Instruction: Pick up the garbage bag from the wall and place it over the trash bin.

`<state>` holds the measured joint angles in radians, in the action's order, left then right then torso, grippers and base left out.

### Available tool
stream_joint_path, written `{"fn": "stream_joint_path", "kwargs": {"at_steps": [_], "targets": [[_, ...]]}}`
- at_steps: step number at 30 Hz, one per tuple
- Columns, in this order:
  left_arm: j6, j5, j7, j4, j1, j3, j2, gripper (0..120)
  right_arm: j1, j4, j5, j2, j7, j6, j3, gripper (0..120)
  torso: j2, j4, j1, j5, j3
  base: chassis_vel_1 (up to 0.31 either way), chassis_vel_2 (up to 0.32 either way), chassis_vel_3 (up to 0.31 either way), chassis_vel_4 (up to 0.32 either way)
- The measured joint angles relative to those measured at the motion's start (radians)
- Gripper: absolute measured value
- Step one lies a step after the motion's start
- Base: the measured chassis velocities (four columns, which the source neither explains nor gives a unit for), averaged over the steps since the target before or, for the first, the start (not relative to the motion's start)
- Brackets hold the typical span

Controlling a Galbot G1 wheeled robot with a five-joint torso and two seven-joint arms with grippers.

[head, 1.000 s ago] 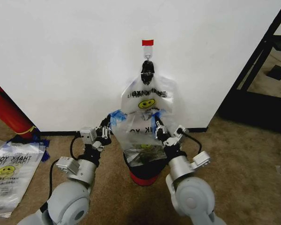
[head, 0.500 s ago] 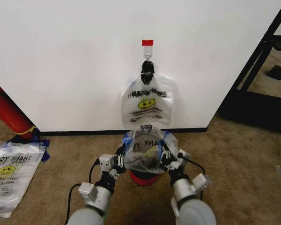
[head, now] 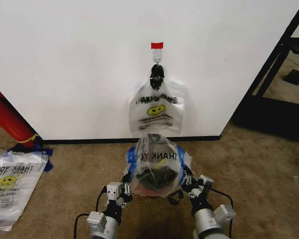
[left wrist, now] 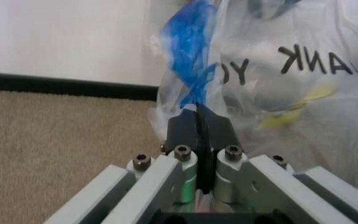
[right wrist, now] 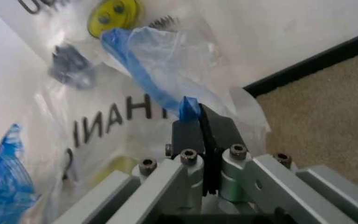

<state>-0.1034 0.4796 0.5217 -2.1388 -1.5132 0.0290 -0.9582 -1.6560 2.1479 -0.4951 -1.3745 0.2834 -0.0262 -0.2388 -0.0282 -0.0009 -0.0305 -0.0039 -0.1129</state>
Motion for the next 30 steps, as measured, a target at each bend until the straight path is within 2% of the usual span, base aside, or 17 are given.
{"fn": "stream_joint_path", "kwargs": {"at_steps": [11, 30], "targets": [[0.006, 0.021, 0.005, 0.046, 0.015, 0.017, 0.008, 0, 0.026, -0.083, 0.022, -0.010, 0.007, -0.023, -0.007, 0, 0.000, 0.0001, 0.000, 0.0001, 0.000, 0.000, 0.000, 0.000, 0.000], [0.032, 0.087, 0.010, 0.120, 0.065, 0.012, 0.001, 0, 0.168, -0.224, -0.027, -0.040, 0.045, -0.006, -0.005, 0, 0.000, 0.0000, 0.000, 0.0000, 0.000, 0.000, 0.000, 0.000, 0.000]]}}
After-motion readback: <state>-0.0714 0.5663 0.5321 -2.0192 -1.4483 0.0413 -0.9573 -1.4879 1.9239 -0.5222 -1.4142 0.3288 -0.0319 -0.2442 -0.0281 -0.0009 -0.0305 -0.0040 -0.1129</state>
